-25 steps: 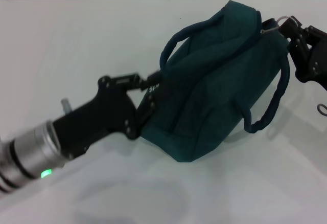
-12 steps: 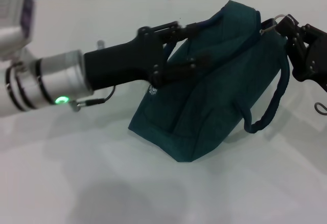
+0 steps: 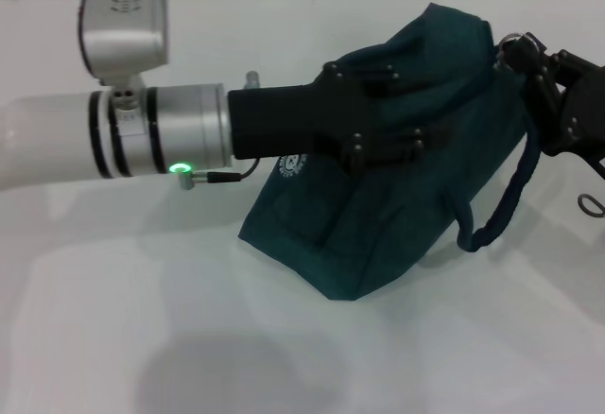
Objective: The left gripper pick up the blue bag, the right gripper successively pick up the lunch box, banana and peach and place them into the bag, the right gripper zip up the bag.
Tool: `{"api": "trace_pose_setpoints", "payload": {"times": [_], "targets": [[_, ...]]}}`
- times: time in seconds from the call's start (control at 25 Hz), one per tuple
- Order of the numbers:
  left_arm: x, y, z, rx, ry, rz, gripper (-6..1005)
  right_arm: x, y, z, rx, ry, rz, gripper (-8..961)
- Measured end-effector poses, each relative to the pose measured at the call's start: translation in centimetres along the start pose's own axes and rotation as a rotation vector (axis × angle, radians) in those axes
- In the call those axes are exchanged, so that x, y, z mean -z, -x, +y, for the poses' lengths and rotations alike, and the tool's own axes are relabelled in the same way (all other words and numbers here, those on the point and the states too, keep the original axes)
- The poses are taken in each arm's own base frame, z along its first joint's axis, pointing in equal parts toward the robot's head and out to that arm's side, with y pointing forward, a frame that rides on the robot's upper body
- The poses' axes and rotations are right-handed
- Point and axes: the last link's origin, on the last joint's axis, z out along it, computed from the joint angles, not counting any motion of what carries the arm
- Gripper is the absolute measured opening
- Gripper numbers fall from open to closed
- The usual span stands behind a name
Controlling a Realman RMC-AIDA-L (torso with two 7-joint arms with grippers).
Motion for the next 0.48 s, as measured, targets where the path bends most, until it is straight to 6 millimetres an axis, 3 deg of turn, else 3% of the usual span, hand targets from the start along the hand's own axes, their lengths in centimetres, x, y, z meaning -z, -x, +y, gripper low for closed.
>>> {"api": "trace_pose_setpoints", "payload": {"times": [0.48], "targets": [[-0.24,0.32,-0.12,-0.062,-0.031,-0.002,510,-0.02,-0.04,-0.01,-0.019,-0.001,0.003,81]]}}
